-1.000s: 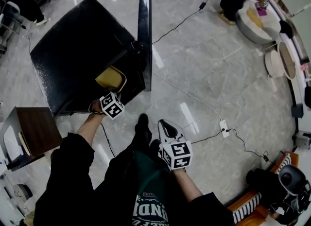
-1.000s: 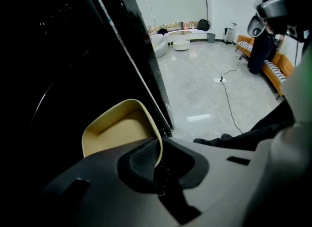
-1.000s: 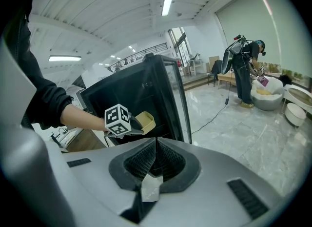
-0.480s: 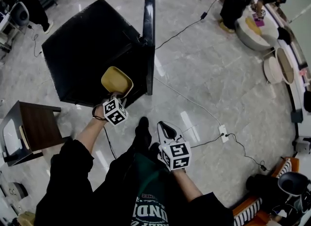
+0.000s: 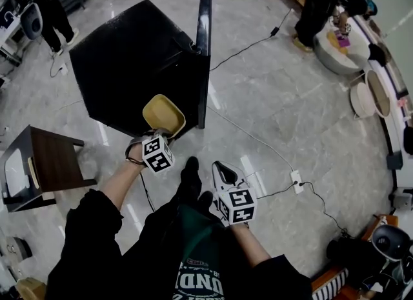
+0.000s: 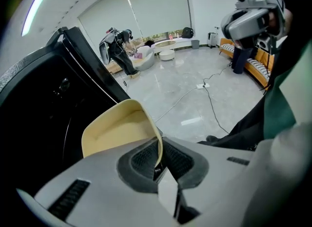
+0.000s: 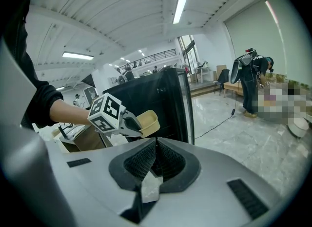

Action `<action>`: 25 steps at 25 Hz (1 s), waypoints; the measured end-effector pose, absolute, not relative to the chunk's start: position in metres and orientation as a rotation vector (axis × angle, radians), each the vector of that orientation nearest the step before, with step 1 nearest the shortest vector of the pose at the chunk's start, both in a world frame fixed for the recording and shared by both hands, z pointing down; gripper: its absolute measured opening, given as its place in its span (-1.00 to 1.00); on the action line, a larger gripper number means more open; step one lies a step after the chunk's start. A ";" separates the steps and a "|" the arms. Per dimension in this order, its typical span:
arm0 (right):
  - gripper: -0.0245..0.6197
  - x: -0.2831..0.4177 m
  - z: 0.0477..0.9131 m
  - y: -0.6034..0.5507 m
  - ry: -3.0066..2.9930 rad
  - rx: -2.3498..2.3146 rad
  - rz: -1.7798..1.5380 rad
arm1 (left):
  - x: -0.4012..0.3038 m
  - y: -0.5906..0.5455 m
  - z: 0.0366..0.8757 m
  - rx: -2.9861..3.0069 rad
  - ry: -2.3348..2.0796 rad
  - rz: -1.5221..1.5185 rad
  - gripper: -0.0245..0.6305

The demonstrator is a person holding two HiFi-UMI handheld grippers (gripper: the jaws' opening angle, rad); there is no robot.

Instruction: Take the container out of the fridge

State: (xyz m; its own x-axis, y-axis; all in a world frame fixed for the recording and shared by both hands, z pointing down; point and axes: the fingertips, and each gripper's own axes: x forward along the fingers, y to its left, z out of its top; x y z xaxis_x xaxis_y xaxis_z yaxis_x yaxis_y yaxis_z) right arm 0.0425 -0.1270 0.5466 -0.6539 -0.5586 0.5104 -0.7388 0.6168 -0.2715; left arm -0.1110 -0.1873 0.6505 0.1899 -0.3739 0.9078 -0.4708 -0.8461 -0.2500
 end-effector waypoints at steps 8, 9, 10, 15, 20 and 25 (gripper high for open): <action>-0.81 0.048 0.539 -0.107 -2.492 1.020 0.623 | -0.098 -0.158 0.626 2.379 -0.858 1.749 -0.83; -0.81 0.048 0.538 -0.105 -2.494 1.018 0.619 | -0.097 -0.154 0.624 2.378 -0.861 1.746 -0.83; -0.81 0.048 0.537 -0.103 -2.497 1.017 0.616 | -0.096 -0.150 0.622 2.378 -0.860 1.743 -0.83; -0.81 0.045 0.535 -0.095 -2.507 1.004 0.604 | -0.092 -0.129 0.615 2.386 -0.840 1.760 -0.83; -0.81 0.043 0.531 -0.090 -2.519 0.993 0.595 | -0.087 -0.111 0.610 2.384 -0.851 1.743 -0.83; -0.81 0.043 0.529 -0.086 -2.525 0.990 0.591 | -0.081 -0.096 0.601 2.402 -0.853 1.742 -0.83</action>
State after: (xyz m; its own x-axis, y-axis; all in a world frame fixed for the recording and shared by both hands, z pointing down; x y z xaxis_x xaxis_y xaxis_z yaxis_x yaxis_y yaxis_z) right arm 0.0426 -0.0863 0.5293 -0.6877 -0.5516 0.4720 -0.7037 0.6663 -0.2467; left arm -0.0814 -0.0964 0.6006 0.2109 -0.3989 0.8924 -0.4602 -0.8460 -0.2694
